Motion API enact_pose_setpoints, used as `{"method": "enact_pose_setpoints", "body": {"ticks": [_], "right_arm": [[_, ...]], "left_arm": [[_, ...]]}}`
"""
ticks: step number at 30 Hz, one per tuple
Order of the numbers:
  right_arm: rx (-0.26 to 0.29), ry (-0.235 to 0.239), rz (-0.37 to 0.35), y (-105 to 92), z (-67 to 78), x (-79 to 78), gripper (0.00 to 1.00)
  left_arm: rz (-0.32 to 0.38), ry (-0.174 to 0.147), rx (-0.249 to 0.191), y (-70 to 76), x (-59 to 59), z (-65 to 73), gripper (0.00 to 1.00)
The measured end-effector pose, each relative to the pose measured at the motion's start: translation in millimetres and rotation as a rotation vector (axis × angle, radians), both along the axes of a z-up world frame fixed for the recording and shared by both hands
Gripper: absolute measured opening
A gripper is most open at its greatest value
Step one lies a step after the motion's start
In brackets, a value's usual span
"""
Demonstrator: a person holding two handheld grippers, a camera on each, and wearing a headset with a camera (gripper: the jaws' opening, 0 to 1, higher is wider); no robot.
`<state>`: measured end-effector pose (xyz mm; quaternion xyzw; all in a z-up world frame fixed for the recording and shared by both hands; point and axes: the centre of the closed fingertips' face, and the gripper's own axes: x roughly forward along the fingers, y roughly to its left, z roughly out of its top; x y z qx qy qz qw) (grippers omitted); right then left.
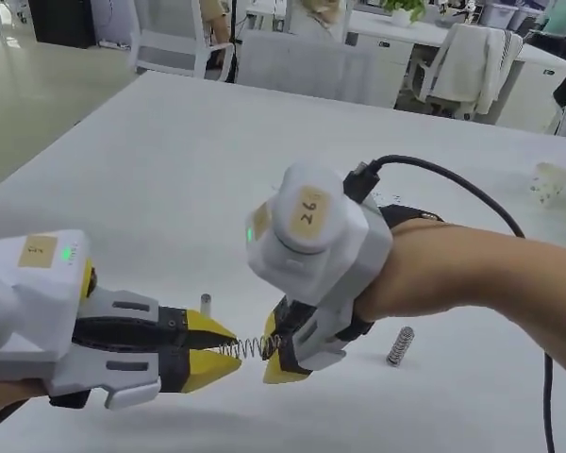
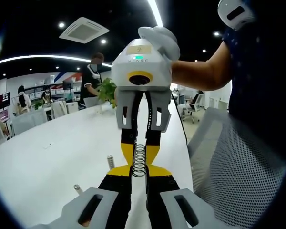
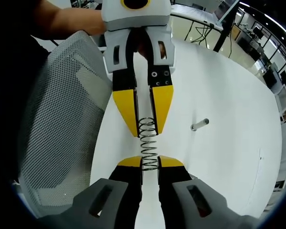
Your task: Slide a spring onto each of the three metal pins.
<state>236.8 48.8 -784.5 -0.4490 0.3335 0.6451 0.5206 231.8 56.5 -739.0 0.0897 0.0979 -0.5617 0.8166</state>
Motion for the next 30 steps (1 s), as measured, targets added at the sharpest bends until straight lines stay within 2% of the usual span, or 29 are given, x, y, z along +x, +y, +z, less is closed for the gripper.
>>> {"method": "enact_pose_setpoints", "body": {"ticks": [8,12,17,30], "right_arm": [[0.019,-0.002,0.001,3.9,9.1,-1.4,0.09],[0.033,0.000,0.009,8.5,15.8,-5.0,0.09],[0.042,-0.004,0.027,13.9,21.4,-10.7,0.09],[0.036,-0.017,0.051,16.6,25.2,-13.3,0.09]], "left_arm": [[-0.003,0.000,0.017,0.4,-0.1,-4.0,0.02],[-0.012,-0.005,0.041,-0.8,-0.8,-7.3,0.02],[-0.019,-0.009,0.045,-2.2,-1.9,-8.1,0.02],[-0.027,-0.026,0.056,-5.0,-2.4,-8.3,0.02]]}}
